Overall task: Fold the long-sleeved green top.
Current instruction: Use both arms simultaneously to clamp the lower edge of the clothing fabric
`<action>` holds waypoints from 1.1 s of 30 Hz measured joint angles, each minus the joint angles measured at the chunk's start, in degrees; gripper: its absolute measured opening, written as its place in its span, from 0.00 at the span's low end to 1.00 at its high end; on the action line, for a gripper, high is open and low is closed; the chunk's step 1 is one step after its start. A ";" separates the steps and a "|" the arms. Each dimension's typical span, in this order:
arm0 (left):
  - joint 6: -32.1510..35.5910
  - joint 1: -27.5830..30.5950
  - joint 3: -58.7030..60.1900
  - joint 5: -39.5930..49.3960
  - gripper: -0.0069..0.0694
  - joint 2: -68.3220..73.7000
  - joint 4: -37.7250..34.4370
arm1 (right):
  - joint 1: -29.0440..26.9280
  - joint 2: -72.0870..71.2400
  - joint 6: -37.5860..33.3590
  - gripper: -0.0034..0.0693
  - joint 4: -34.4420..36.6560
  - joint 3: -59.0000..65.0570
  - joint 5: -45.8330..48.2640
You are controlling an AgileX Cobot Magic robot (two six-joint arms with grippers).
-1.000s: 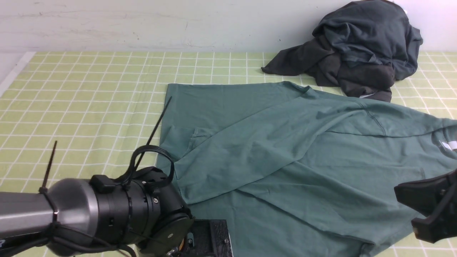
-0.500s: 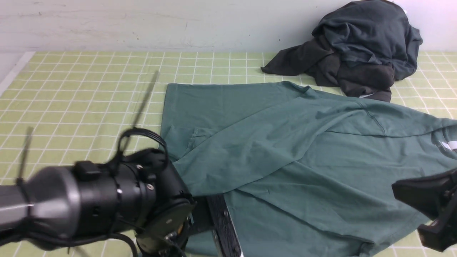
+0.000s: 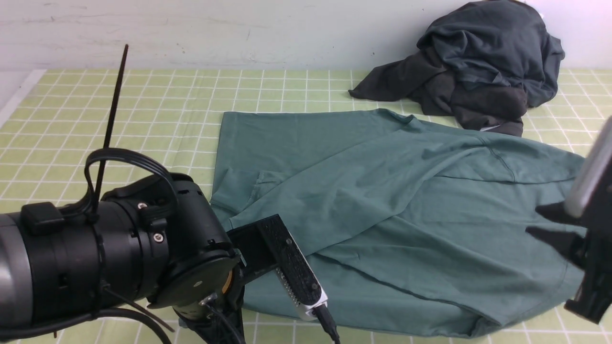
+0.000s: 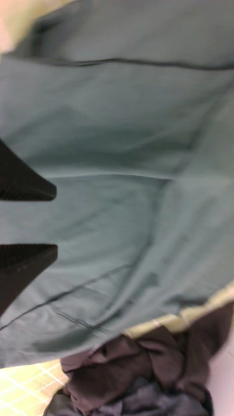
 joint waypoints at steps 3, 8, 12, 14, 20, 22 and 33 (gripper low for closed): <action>-0.77 0.00 0.00 -0.33 0.09 0.00 -0.12 | -0.14 6.41 0.37 0.40 -15.40 0.00 2.51; -1.28 0.00 0.00 -0.35 0.09 0.00 -1.28 | -2.39 14.14 5.11 0.41 -29.75 0.00 3.82; -1.28 0.00 0.00 -0.35 0.09 0.00 -2.78 | -6.05 21.01 9.49 0.39 -38.00 0.00 -0.01; -1.28 0.00 0.00 -0.35 0.09 0.00 -3.20 | -8.05 25.00 10.17 0.37 -40.57 -0.05 -2.58; -1.28 0.06 0.00 -0.79 0.09 0.00 -3.31 | -9.27 30.63 10.78 0.37 -45.32 -0.52 -6.39; -1.28 0.06 0.00 -1.05 0.09 0.00 -3.31 | -9.32 31.08 11.45 0.36 -45.99 -0.74 -7.19; -1.28 0.09 0.00 -0.99 0.09 0.00 -3.31 | -9.29 26.96 21.42 0.06 -46.53 -0.59 -7.93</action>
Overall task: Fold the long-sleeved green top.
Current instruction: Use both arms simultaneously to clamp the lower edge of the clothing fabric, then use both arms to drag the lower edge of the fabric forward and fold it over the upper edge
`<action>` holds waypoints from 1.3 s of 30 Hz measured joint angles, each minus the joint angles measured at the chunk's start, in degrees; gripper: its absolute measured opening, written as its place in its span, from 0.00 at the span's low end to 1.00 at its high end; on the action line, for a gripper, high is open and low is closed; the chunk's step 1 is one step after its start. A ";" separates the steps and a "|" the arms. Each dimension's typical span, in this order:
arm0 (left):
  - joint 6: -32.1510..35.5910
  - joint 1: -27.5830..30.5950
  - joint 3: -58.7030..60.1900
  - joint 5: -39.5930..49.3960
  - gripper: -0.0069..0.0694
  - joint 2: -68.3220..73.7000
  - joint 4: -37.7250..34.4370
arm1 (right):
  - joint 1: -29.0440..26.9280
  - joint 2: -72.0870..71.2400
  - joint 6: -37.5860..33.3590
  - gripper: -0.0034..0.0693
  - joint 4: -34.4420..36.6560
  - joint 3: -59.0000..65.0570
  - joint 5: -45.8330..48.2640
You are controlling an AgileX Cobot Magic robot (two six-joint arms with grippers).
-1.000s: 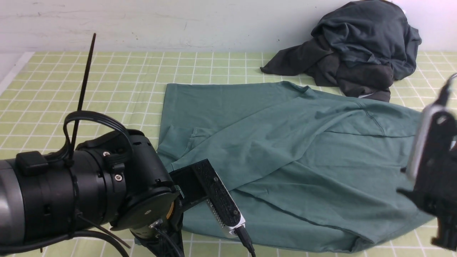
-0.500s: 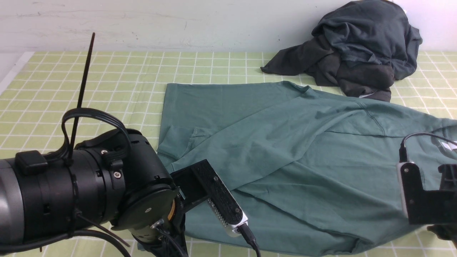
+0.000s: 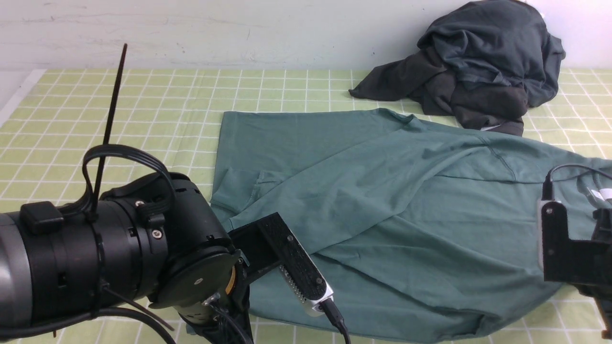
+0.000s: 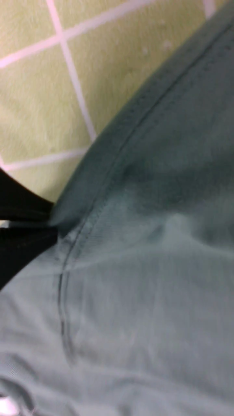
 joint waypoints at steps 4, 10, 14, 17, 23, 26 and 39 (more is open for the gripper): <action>0.00 0.06 -0.70 3.13 0.09 0.00 -0.87 | 0.00 -3.80 1.93 0.04 0.95 -0.24 0.68; 5.28 4.43 -6.48 7.67 0.10 0.06 -3.80 | 0.00 -5.88 6.00 0.04 9.71 -6.26 4.77; 10.54 14.31 -17.78 7.32 0.11 3.43 -9.54 | 0.00 -2.99 6.63 0.04 14.45 -14.59 7.10; 12.24 20.01 -27.30 6.88 0.11 8.93 -12.44 | 0.00 1.01 7.07 0.04 14.84 -20.82 6.72; 12.68 25.50 -47.04 5.75 0.11 23.16 -13.28 | 0.00 13.44 10.04 0.04 16.32 -34.80 5.81; 12.46 26.84 -57.80 5.64 0.11 31.73 -12.70 | 0.00 19.94 11.80 0.04 16.37 -42.10 6.01; 17.52 27.86 -67.73 20.75 0.28 44.82 -22.34 | 0.00 28.46 14.58 0.04 16.45 -52.19 26.88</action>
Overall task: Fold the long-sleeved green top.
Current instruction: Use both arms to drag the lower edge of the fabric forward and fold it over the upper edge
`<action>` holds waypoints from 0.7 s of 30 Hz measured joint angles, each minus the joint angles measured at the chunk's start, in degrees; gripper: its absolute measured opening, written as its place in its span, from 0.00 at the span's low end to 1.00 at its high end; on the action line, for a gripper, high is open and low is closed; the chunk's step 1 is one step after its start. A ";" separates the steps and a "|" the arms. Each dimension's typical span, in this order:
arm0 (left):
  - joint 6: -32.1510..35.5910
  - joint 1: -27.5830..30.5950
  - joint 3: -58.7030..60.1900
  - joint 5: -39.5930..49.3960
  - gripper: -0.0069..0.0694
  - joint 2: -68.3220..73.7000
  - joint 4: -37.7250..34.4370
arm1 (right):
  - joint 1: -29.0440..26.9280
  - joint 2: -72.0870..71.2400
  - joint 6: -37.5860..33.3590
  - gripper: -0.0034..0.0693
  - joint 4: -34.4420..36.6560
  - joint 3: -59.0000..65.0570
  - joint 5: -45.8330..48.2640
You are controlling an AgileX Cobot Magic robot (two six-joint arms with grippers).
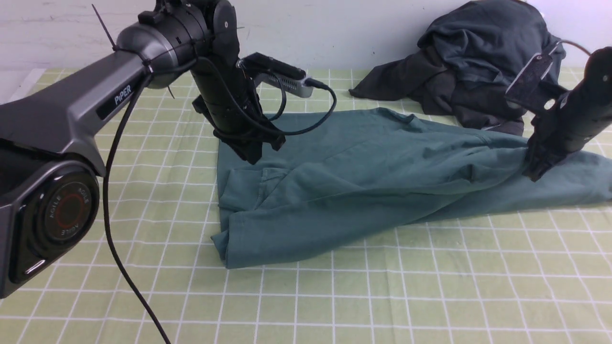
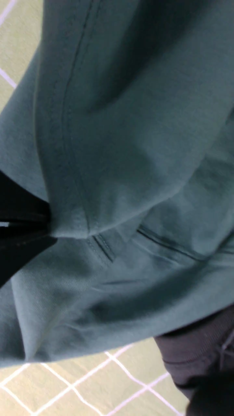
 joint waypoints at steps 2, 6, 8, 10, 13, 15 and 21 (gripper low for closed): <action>-0.79 0.00 2.57 0.00 0.41 0.11 0.03 | 0.00 0.00 0.00 0.04 0.00 0.00 1.01; -4.04 0.00 8.29 -0.05 0.57 0.11 1.31 | 0.00 0.00 0.00 0.04 0.00 0.00 1.86; -4.45 0.00 11.41 -0.05 0.60 0.11 1.52 | 0.00 0.00 0.00 0.04 0.00 0.00 2.00; -4.51 -0.03 13.08 -0.19 0.60 0.11 1.52 | 0.00 0.00 0.00 0.04 0.00 0.00 2.04; -4.51 -0.10 14.60 -1.22 0.54 -0.65 1.52 | 0.00 0.00 0.00 0.04 0.00 0.00 2.04; -4.51 -0.10 15.06 -1.25 0.41 -0.77 0.83 | 0.00 0.00 0.00 0.04 0.07 0.00 2.04; -2.92 -0.40 15.41 -1.25 0.12 -1.90 -0.25 | 0.00 0.00 0.00 0.04 0.07 0.00 2.04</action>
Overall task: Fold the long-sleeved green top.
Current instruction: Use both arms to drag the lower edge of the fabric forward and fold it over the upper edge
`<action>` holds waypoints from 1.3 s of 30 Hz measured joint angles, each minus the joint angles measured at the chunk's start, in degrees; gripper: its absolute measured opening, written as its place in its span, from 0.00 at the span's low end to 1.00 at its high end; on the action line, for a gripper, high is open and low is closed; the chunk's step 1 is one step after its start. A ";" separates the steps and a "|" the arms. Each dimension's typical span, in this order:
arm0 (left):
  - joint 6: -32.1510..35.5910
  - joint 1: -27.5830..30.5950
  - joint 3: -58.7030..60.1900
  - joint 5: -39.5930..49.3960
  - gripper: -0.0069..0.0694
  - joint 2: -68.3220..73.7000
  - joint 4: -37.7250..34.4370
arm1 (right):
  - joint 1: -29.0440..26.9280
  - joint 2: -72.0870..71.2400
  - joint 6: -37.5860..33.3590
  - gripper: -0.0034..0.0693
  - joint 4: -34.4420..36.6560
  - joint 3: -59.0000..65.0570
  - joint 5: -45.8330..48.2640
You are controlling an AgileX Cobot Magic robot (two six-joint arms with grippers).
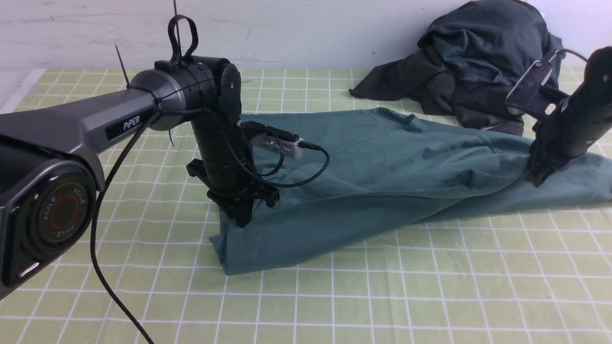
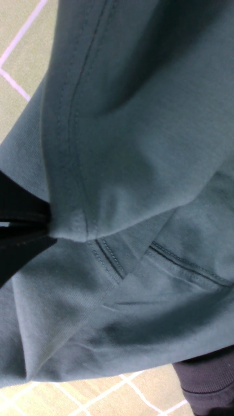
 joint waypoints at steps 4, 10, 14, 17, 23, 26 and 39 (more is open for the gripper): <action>0.67 0.00 0.41 0.05 0.12 -3.61 0.11 | 0.00 0.00 0.00 0.04 0.00 -0.04 0.24; 0.84 0.00 -0.66 -0.16 0.12 -10.70 3.81 | 0.00 0.00 0.00 0.04 0.00 -0.35 1.67; -0.07 0.29 -3.01 -9.59 0.12 -12.73 8.49 | 0.00 0.00 0.00 0.04 0.02 -0.98 2.73; -3.41 1.48 -3.31 -21.44 0.12 -12.33 11.01 | 0.00 0.00 0.00 0.04 0.07 -2.03 2.35; -8.48 4.02 -3.31 -41.65 0.12 -7.47 12.28 | -0.32 1.26 0.00 0.04 0.49 -6.54 -3.48; -8.99 4.77 -3.40 -49.45 0.12 -3.46 12.36 | -0.72 4.62 0.64 0.04 0.51 -10.14 -7.15; -12.81 9.23 -13.23 -51.18 0.38 8.33 12.39 | -0.96 13.78 23.29 0.38 -2.70 -21.01 -12.92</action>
